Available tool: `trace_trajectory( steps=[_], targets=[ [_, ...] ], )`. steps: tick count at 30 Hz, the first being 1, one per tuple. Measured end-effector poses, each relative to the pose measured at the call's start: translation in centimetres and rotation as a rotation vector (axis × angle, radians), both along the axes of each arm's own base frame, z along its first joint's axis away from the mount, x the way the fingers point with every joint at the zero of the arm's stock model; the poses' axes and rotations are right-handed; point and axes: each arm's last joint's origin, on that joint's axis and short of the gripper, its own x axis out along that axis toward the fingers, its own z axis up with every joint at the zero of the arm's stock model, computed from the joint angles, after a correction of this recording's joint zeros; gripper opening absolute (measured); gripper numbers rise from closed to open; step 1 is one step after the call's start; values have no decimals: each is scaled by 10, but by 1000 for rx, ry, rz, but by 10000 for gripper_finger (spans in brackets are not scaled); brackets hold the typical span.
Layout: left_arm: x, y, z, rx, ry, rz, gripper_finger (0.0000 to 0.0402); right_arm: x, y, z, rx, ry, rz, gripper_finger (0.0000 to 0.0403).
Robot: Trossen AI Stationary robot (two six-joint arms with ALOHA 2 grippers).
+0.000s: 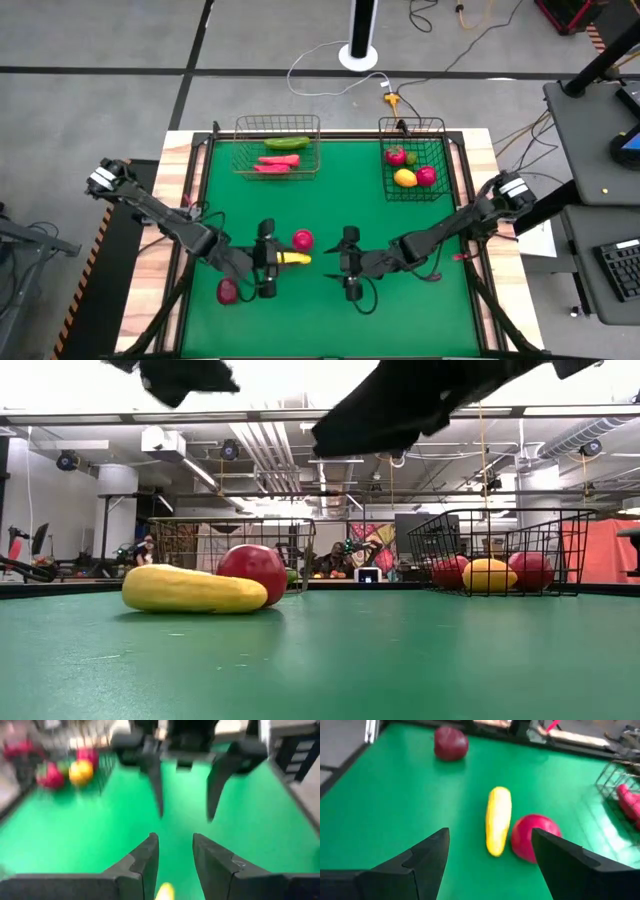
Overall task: Sort produce into baskets
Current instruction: Put the yellow corn into the gold wire basket
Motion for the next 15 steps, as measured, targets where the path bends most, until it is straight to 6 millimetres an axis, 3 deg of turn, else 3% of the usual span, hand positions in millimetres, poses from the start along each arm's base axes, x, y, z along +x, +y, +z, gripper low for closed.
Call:
trace_trajectory(
  steps=[5, 15],
  targets=[
    [-7, 2, -24, -50, 199, 64, 131, 8, 4, 1, 1, -2, 3, 276],
    [1, 0, -66, -3, 410, 71, 267, 8, 3, 10, -12, 45, -4, 277]
  ],
)
